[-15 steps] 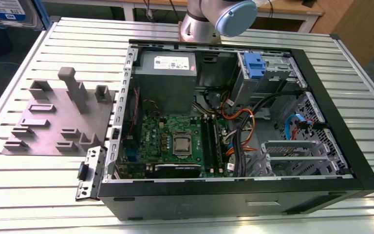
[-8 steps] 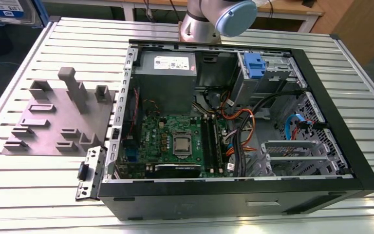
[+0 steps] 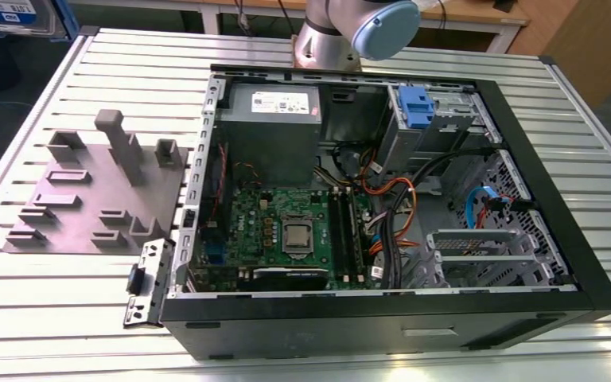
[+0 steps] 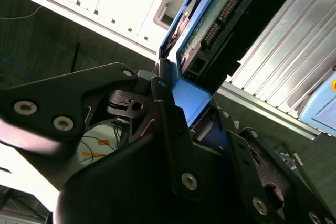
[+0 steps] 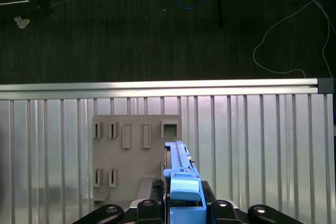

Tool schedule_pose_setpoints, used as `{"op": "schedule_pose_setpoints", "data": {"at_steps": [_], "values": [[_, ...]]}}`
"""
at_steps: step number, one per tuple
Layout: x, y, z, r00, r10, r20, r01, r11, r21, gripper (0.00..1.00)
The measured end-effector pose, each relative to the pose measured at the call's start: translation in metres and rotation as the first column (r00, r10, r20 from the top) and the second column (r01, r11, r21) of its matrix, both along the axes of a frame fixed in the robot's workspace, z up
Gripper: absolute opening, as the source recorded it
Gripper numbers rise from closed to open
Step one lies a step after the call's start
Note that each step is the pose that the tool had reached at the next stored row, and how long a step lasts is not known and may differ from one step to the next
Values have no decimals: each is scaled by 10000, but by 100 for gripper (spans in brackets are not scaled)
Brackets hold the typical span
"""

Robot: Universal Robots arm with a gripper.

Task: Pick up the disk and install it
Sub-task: 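Pick up the disk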

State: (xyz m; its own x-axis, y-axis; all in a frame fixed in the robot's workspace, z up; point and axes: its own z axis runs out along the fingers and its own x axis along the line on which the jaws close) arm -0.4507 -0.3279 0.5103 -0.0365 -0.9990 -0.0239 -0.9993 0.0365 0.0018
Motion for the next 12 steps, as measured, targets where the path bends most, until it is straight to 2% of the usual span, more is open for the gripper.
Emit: {"op": "schedule_pose_setpoints", "data": {"at_steps": [12], "values": [[10,0,1,10000,0,0,0,10000,0,36]]}}
